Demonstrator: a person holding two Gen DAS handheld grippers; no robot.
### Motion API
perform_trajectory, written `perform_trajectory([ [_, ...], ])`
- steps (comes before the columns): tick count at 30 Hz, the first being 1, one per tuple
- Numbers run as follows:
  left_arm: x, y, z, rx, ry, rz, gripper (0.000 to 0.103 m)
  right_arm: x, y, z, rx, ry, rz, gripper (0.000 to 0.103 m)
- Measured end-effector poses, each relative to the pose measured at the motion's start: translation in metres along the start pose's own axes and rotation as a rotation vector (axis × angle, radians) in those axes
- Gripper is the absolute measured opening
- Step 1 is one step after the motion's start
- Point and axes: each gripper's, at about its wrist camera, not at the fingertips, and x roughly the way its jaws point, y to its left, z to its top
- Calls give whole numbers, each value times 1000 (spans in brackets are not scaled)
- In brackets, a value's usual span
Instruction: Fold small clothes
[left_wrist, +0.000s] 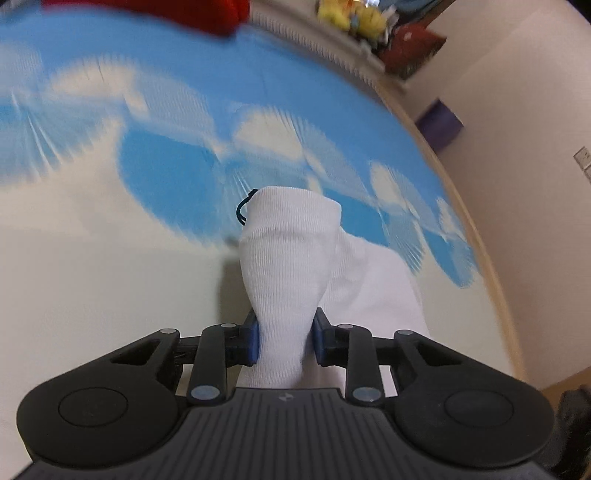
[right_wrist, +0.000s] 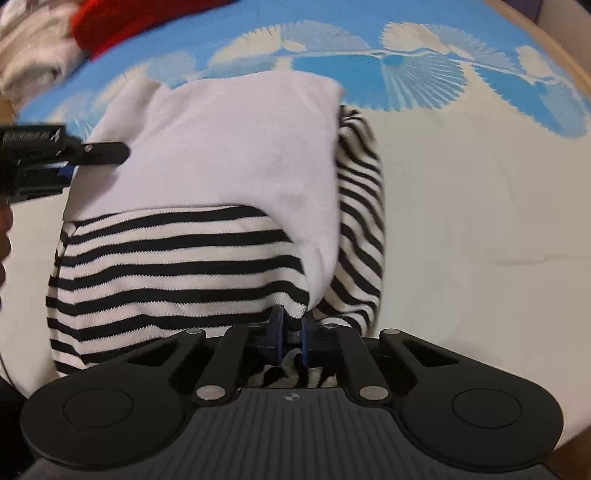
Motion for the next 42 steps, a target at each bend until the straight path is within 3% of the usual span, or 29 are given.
perform_trajectory([
  [3, -29, 34, 21, -28, -57, 46, 32, 3, 22, 11, 33, -44, 86, 8],
  [5, -48, 61, 34, -67, -98, 101, 39, 6, 44, 18, 21, -75, 141, 8],
  [7, -76, 83, 45, -88, -213, 192, 49, 13, 68, 21, -3, -78, 170, 7],
  [9, -96, 101, 50, -116, -243, 186, 53, 22, 88, 21, -29, -58, 182, 7],
  [11, -102, 111, 47, -131, -178, 92, 52, 28, 104, 21, -64, -51, 139, 7],
  [13, -98, 104, 37, -64, -73, 20, 51, 36, 106, 23, -58, -17, 92, 7],
  [16, -75, 80, 18, 122, 80, 51, 49, 42, 101, 27, -29, 10, 69, 7],
  [19, -37, 68, -15, 250, 257, 179, 51, 43, 101, 22, -6, 30, 5, 1],
  [20, -33, 66, -19, 263, 256, 210, 53, 43, 98, 21, 9, 39, -20, 1],
  [22, -43, 64, -15, 220, 227, 202, 49, 41, 90, 18, 53, 48, -26, 1],
  [25, -73, 54, -12, 243, 156, 127, 48, 30, 87, 17, 62, 20, 13, 0],
  [27, -71, 52, -25, 276, 201, 81, 48, 28, 87, 16, 34, 16, 17, 0],
  [29, -42, 50, -51, 352, 313, 200, 50, 28, 86, 14, 15, 28, 16, 0],
  [30, -31, 48, -63, 402, 332, 251, 52, 28, 86, 14, 6, 37, 16, 1],
  [32, -34, 41, -68, 403, 296, 282, 51, 25, 86, 12, -8, 53, 2, 1],
  [35, -62, 36, -67, 288, 217, 311, 59, 5, 82, 8, -22, 0, -59, 2],
  [36, -73, 33, -68, 270, 186, 328, 68, -5, 81, 7, -27, -36, -69, 6],
  [38, -98, 20, -65, 261, 105, 381, 79, -31, 83, 3, -51, -141, -84, 28],
  [40, -127, 2, -71, 276, 3, 403, 86, -56, 87, -5, -89, -252, -104, 68],
  [42, -159, -13, -87, 278, -107, 389, 87, -81, 93, -17, -131, -360, -123, 76],
])
